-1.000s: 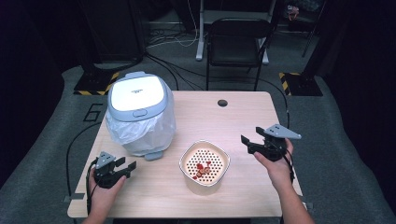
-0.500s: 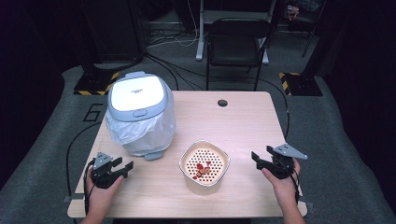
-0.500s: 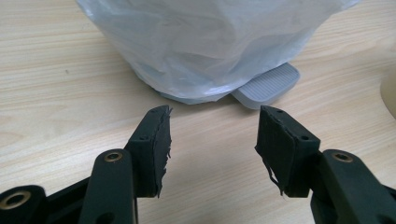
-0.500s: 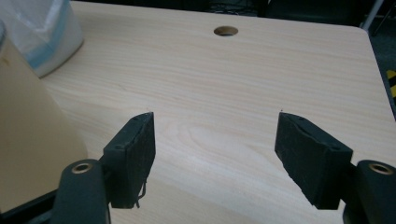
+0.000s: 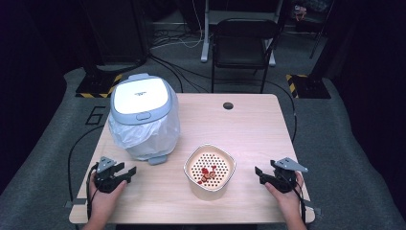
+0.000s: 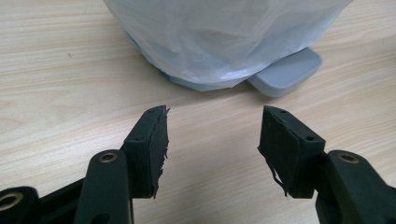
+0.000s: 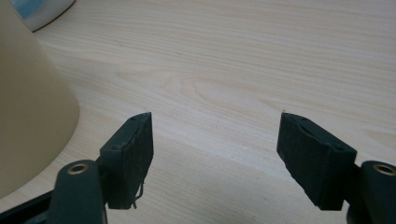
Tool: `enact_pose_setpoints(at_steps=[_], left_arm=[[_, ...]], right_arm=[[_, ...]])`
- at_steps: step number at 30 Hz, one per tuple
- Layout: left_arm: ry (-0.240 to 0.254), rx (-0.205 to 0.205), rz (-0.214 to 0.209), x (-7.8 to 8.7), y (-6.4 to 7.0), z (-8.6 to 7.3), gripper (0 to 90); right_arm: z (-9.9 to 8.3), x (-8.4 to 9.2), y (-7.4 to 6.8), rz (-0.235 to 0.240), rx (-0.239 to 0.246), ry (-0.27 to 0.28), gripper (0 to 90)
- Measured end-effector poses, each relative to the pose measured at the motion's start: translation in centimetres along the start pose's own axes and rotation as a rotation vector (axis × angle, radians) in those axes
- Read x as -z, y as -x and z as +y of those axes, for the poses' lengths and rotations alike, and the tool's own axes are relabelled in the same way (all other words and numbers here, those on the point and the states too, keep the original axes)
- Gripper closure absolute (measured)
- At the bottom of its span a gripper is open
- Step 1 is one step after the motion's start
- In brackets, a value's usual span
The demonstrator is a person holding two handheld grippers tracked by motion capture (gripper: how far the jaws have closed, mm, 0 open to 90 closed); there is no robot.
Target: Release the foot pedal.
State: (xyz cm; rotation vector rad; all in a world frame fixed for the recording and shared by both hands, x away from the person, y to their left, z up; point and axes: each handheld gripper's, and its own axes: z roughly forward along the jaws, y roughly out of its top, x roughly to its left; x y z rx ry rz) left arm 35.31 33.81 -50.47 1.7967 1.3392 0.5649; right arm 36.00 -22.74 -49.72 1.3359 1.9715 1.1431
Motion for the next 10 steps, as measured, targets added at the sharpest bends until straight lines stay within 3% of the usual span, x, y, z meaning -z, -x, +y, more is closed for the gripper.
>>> enact_pose_setpoints(at_steps=[6, 10], left_arm=[[-0.015, -0.006, 0.025, -0.54, -0.31, -0.35, 40.2], [-0.027, -0.031, 0.078, -0.82, -0.48, -0.56, 40.2]], right_arm=[[-0.62, -0.62, 0.37, -0.012, -0.033, -0.017, 25.5], [-0.73, -0.86, 0.56, -0.023, -0.025, -0.019, 25.2]])
